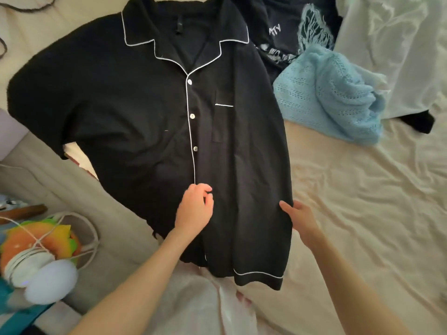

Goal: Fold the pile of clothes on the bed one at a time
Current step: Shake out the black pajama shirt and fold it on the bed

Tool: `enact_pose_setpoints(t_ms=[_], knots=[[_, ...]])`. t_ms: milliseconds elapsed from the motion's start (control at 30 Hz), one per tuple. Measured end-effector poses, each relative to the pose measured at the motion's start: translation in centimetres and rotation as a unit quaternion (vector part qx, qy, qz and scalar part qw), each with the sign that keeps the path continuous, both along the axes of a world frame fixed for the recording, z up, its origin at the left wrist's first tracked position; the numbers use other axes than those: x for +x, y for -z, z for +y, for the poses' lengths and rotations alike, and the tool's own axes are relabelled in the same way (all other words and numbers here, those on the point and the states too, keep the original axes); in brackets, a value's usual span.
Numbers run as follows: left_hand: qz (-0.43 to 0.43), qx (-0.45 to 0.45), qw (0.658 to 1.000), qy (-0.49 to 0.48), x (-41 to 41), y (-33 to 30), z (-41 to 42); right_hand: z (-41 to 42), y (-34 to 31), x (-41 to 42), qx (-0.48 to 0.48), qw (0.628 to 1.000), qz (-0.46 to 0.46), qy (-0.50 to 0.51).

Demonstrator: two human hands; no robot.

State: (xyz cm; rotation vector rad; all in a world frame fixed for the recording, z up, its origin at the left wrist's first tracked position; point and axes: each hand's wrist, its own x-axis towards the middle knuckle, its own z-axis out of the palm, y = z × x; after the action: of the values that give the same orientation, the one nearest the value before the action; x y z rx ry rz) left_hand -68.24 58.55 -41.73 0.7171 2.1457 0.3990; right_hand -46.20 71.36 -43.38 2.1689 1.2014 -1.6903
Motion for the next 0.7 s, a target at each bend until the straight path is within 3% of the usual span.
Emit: enact_pose_setpoints(t_ms=[67, 200, 300, 400, 567, 700], knots=[[-0.178, -0.06, 0.981, -0.043, 3.0, 0.4, 0.6, -1.2, -0.2, 0.5, -0.033, 0.999, 0.011, 0.006], [-0.311, -0.104, 0.94, -0.096, 6.3, 0.7, 1.1, -2.2, -1.1, 0.5, -0.028, 0.998, 0.032, 0.044], [-0.32, -0.065, 0.939, -0.11, 6.7, -0.2, 1.0, -2.8, -2.3, -0.1, 0.021, 0.997, 0.057, 0.043], [-0.302, -0.026, 0.942, -0.144, 6.0, -2.0, 0.7, -4.0, -3.1, -0.4, -0.009, 0.991, 0.103, 0.084], [-0.223, 0.042, 0.967, -0.115, 3.3, -5.8, 1.6, -4.3, -3.9, -1.3, -0.15, 0.925, 0.246, 0.247], [-0.19, 0.15, 0.968, -0.064, 0.2, -10.0, 4.2, -1.8, -3.9, -4.0, -0.166, 0.892, 0.299, 0.295]])
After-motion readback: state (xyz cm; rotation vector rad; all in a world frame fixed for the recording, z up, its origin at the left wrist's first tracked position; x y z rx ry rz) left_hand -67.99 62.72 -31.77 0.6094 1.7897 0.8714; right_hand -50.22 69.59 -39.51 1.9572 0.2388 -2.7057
